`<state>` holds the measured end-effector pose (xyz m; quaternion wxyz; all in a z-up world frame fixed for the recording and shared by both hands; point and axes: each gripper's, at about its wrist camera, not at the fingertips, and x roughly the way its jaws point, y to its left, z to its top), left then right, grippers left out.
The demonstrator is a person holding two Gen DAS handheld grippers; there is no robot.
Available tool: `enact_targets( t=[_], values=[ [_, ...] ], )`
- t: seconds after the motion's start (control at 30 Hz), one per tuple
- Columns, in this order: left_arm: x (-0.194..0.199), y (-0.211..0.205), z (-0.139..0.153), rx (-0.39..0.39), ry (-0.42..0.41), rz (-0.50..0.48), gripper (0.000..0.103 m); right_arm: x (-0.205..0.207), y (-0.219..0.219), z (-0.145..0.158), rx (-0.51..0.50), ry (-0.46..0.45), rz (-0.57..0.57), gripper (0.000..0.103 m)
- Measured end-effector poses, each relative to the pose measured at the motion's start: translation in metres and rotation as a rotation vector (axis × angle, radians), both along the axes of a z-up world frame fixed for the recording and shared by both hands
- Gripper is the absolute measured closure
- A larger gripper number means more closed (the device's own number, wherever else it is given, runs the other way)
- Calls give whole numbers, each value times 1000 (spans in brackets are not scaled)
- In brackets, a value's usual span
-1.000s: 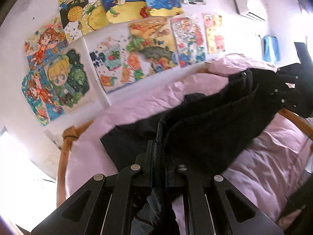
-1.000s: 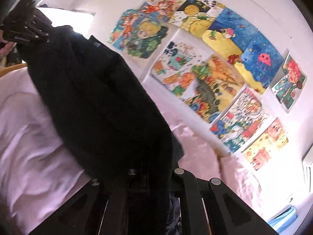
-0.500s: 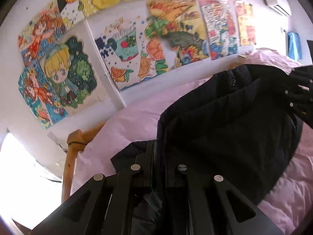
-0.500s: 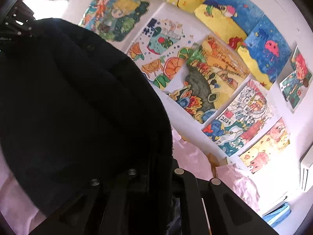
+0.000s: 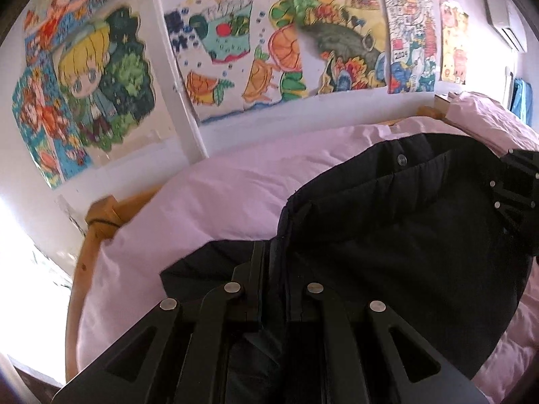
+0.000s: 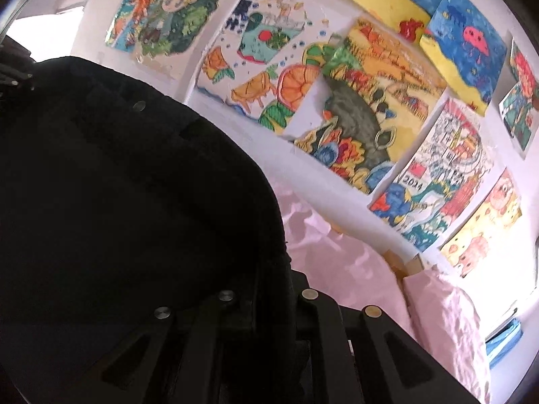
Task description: Fold large clothes
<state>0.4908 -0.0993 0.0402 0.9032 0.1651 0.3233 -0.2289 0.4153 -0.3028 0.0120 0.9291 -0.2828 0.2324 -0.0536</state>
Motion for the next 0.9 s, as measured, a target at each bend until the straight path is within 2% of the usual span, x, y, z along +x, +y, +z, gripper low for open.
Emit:
enact_targets(
  t=[0.13, 0.2, 0.27, 0.33, 0.43, 0.57, 0.6, 0.63, 0.7, 0.8, 0.87, 0.9],
  values=[
    [17, 13, -6, -85, 99, 46, 87, 12, 1, -13, 2, 25, -3, 93],
    [21, 20, -2, -101, 130, 46, 81, 16, -1, -17, 1, 33, -5, 93],
    [19, 27, 7, -85, 102, 35, 71, 20, -4, -21, 11, 42, -8, 93],
    [16, 36, 15, -81, 52, 35, 49, 24, -6, -24, 17, 48, -18, 92],
    [16, 59, 22, -144, 26, 44, 38, 28, -12, -22, 58, 55, -32, 83],
    [23, 93, 18, -281, 80, 67, 36, 25, -25, -13, 165, 65, 18, 72],
    [28, 104, 13, -325, 106, 81, 36, 23, -29, -10, 200, 62, 34, 63],
    [32, 110, 11, -349, 124, 88, 36, 21, -32, -6, 229, 56, 44, 44],
    [39, 125, 4, -404, 170, 110, 36, 15, -43, 3, 322, 44, 84, 31],
    [45, 142, -3, -455, 220, 127, 36, 8, -55, 12, 390, 42, 126, 31],
    [47, 149, -6, -477, 241, 125, 36, 3, -63, 15, 396, 32, 132, 30],
    [47, 152, -8, -489, 252, 114, 36, 0, -71, 15, 405, 25, 121, 26]
  ],
)
